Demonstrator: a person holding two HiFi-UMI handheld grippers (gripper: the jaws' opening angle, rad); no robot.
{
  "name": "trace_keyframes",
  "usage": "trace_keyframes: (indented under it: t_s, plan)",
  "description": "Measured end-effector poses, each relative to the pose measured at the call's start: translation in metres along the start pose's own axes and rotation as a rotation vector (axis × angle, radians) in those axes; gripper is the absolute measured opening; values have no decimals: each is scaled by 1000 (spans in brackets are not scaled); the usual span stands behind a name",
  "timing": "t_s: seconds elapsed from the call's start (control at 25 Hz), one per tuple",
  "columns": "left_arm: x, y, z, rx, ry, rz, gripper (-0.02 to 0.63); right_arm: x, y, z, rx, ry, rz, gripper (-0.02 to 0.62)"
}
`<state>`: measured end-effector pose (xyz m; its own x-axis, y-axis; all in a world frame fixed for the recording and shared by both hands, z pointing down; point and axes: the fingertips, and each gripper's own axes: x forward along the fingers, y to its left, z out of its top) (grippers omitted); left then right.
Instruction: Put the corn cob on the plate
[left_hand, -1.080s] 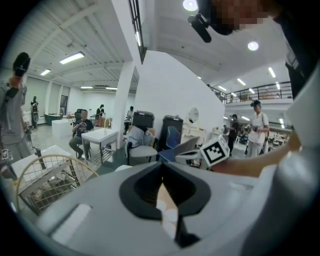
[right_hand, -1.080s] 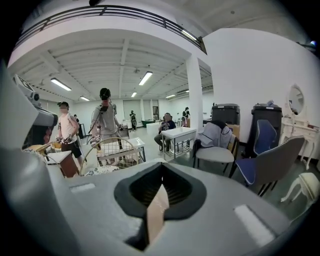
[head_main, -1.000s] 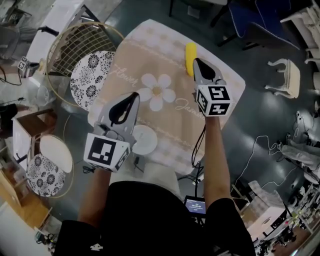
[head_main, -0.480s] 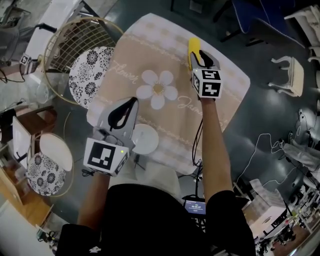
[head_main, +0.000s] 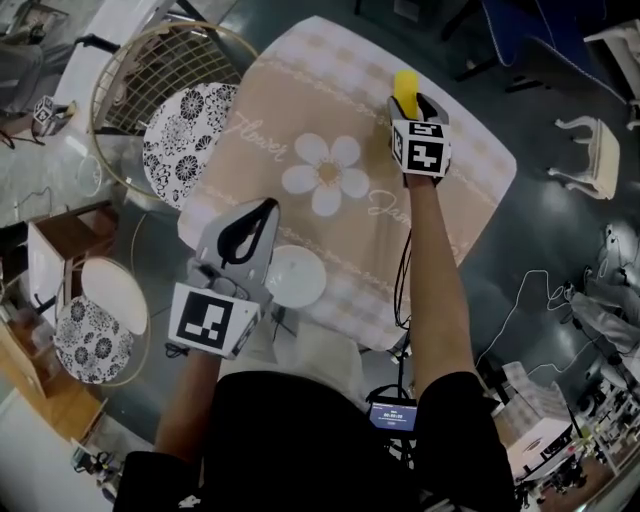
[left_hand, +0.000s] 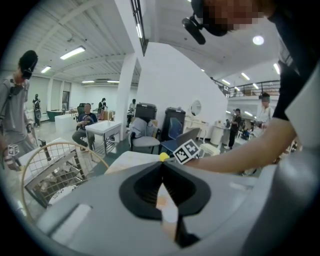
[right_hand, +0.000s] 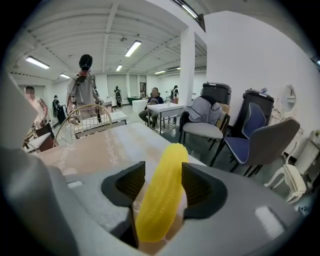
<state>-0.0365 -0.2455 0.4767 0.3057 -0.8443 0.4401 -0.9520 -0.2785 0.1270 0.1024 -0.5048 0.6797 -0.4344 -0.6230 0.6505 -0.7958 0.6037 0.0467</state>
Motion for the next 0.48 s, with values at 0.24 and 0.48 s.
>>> trace_keyframes:
  t_s: [0.24, 0.48]
  plan:
    - [-3, 5, -13, -6, 23, 8, 5, 14, -7, -7, 4, 37, -47, 252]
    - [-2, 4, -20, -68, 68, 19, 5, 28, -10, -19, 30, 89, -49, 273]
